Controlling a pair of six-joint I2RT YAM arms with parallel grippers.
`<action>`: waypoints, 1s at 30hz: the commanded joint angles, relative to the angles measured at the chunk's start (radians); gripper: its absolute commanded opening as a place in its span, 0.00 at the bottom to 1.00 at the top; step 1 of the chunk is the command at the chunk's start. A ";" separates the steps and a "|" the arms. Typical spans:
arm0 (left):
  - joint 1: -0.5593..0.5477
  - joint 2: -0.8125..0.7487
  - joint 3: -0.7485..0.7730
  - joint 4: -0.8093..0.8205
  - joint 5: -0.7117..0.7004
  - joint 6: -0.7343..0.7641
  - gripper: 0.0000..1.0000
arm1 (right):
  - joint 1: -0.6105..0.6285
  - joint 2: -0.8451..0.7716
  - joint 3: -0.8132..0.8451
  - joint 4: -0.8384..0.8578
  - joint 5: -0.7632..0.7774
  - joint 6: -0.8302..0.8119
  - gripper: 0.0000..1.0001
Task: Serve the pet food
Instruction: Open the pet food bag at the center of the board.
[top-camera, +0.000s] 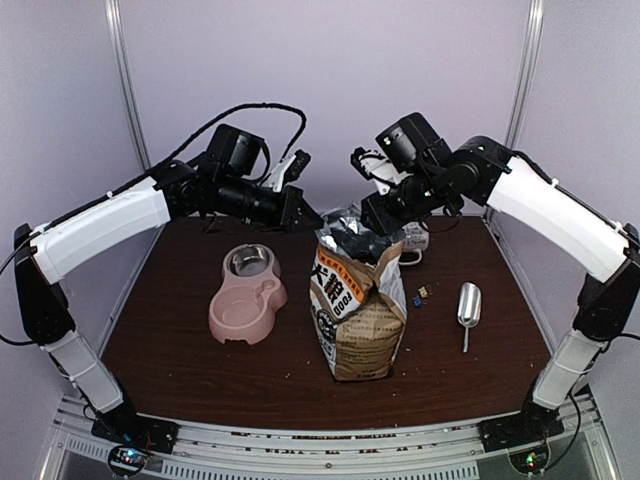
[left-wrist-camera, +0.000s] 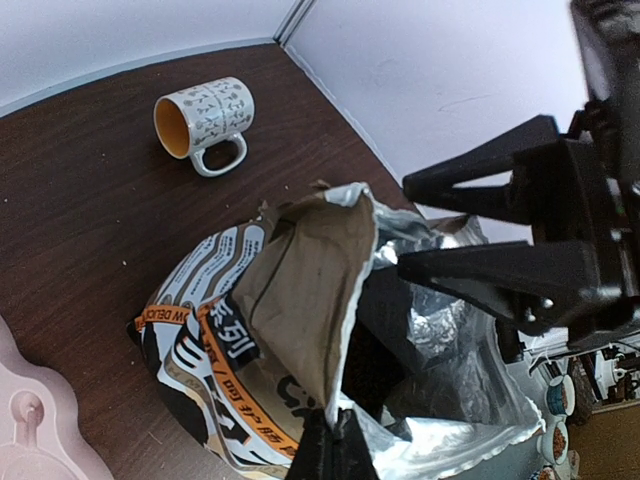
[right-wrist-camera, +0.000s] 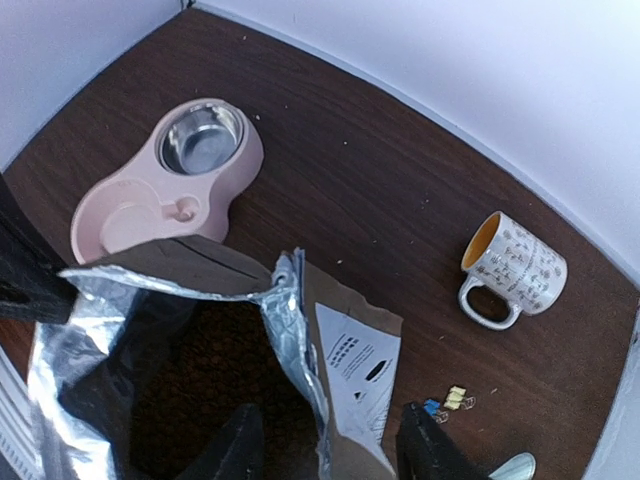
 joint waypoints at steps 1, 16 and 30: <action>0.022 0.001 0.052 0.032 -0.013 0.027 0.00 | -0.014 0.034 0.058 -0.053 0.057 -0.009 0.30; 0.024 0.044 0.161 -0.041 0.030 0.082 0.32 | -0.089 0.010 0.038 -0.047 0.080 0.115 0.12; -0.082 0.023 0.037 0.106 0.048 -0.041 0.71 | -0.067 -0.217 -0.170 -0.002 0.030 0.240 0.67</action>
